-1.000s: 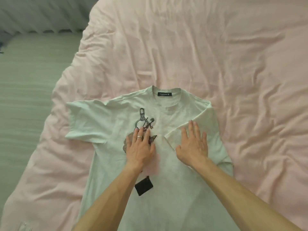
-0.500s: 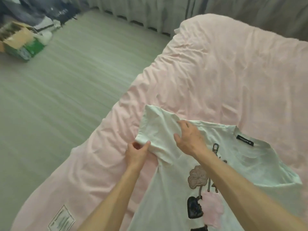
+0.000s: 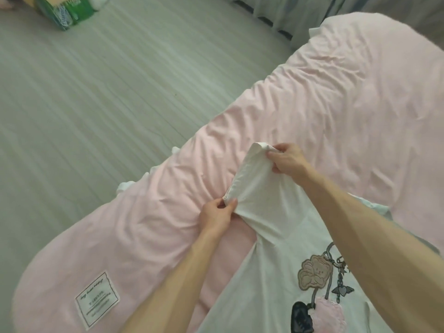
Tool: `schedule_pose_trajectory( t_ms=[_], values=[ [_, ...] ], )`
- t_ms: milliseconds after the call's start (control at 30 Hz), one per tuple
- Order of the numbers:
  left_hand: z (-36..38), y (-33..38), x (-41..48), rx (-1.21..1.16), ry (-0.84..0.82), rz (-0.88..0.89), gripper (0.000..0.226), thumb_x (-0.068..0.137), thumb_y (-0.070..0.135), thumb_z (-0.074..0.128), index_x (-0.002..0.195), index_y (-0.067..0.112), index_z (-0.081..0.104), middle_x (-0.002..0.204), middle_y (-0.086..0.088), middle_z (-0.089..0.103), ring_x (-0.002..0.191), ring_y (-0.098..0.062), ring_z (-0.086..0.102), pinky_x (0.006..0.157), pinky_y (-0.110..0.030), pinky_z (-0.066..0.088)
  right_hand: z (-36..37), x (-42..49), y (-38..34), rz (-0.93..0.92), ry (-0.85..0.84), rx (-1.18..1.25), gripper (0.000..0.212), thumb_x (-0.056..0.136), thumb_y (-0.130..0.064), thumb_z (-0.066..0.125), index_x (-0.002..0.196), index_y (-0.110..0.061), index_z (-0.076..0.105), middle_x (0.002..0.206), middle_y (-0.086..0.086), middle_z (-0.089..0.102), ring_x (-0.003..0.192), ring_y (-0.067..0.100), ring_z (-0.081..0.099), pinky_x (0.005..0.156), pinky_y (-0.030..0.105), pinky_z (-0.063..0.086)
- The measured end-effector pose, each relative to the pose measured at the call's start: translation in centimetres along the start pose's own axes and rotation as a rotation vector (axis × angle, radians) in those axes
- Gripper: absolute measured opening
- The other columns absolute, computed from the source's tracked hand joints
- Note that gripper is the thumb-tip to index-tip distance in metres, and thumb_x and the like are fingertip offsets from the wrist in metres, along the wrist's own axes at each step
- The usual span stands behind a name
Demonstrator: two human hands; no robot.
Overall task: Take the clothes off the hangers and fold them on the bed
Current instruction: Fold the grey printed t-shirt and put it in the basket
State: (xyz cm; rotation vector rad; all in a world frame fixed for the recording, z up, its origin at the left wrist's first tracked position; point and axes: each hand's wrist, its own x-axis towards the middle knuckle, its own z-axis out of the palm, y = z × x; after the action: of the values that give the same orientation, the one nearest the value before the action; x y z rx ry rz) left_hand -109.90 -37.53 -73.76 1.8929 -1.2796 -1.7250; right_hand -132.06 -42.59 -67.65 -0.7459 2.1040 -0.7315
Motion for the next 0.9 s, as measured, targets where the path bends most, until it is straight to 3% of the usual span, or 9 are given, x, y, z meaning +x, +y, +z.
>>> schedule_pose_trajectory(
  t_ms=[67,167,267,367,533,700,767,833,900],
  values=[
    [-0.1,0.2,-0.1,-0.036,0.038,-0.011,0.020,0.088,0.043,0.071,0.092,0.024,0.077,0.081,0.006,0.076,0.080,-0.016,0.071,0.084,-0.036,0.057,-0.6,0.1,-0.3,-0.024,0.110,0.127,0.015,0.092,-0.020,0.064,0.080,-0.025,0.070,0.066,-0.007,0.062,0.053,0.012,0.060,0.075,0.039,0.060],
    [0.1,0.7,-1.0,-0.086,0.112,-0.045,0.021,0.089,0.041,0.068,0.076,0.025,0.074,0.068,0.006,0.073,0.075,-0.018,0.072,0.080,-0.035,0.056,-2.2,-0.5,-0.7,-0.028,0.216,0.239,0.011,0.094,-0.020,0.062,0.090,-0.025,0.071,0.083,-0.001,0.069,0.060,0.011,0.066,0.073,0.039,0.062],
    [0.3,1.0,-1.6,-0.063,0.153,-0.028,0.020,0.087,0.041,0.066,0.083,0.024,0.074,0.080,0.008,0.074,0.083,-0.019,0.071,0.082,-0.034,0.056,-2.7,-1.6,-0.6,-0.062,0.094,0.053,0.013,0.095,-0.018,0.059,0.102,-0.023,0.068,0.107,0.001,0.069,0.061,0.011,0.068,0.056,0.027,0.058],
    [0.5,1.4,-2.2,-0.020,0.163,-0.025,0.016,0.086,0.037,0.068,0.093,0.023,0.072,0.088,0.006,0.074,0.086,-0.018,0.070,0.084,-0.034,0.055,-2.3,-3.2,0.0,-0.065,-0.045,-0.040,0.032,0.097,-0.015,0.054,0.127,-0.024,0.058,0.124,-0.006,0.054,0.063,0.015,0.069,0.048,0.023,0.052],
    [-0.3,1.1,-2.1,-0.097,0.229,-0.062,0.018,0.084,0.042,0.075,0.085,0.025,0.068,0.064,0.005,0.073,0.062,-0.008,0.071,0.074,-0.028,0.057,-0.9,-3.7,0.6,-0.082,-0.038,-0.094,0.041,0.097,-0.019,0.050,0.138,-0.022,0.050,0.122,-0.006,0.052,0.070,0.018,0.072,0.063,0.034,0.059],
    [-1.1,0.6,-1.4,-0.335,0.043,-0.133,0.026,0.083,0.024,0.081,0.100,0.009,0.069,0.081,-0.004,0.076,0.062,-0.010,0.071,0.061,-0.022,0.054,0.4,-2.5,-0.1,-0.085,-0.042,-0.056,0.044,0.102,-0.023,0.049,0.145,-0.018,0.043,0.131,0.000,0.049,0.073,0.023,0.068,0.042,0.020,0.046],
    [-1.6,0.6,-1.1,-0.383,-0.004,-0.146,0.025,0.084,0.020,0.080,0.101,0.007,0.068,0.085,-0.007,0.076,0.061,-0.009,0.071,0.054,-0.017,0.051,1.5,-1.5,-0.7,-0.042,-0.022,-0.054,0.041,0.101,-0.026,0.052,0.140,-0.016,0.048,0.125,0.002,0.056,0.075,0.026,0.068,0.046,0.024,0.052],
    [-1.7,0.4,-0.9,-0.412,-0.021,-0.157,0.021,0.085,0.018,0.079,0.098,0.007,0.067,0.086,-0.007,0.075,0.062,-0.009,0.071,0.053,-0.016,0.051,2.3,-0.7,-1.4,-0.030,0.008,-0.125,0.030,0.096,-0.032,0.057,0.121,-0.016,0.063,0.096,0.002,0.067,0.075,0.025,0.071,0.068,0.034,0.060],
    [-1.5,0.0,-0.7,-0.438,-0.005,-0.155,0.020,0.085,0.018,0.079,0.096,0.007,0.066,0.084,-0.007,0.075,0.063,-0.011,0.072,0.053,-0.017,0.051,2.5,0.1,-1.8,-0.020,0.078,-0.073,0.017,0.093,-0.033,0.062,0.097,-0.020,0.072,0.070,-0.001,0.067,0.065,0.018,0.068,0.076,0.032,0.058]
  ],
)
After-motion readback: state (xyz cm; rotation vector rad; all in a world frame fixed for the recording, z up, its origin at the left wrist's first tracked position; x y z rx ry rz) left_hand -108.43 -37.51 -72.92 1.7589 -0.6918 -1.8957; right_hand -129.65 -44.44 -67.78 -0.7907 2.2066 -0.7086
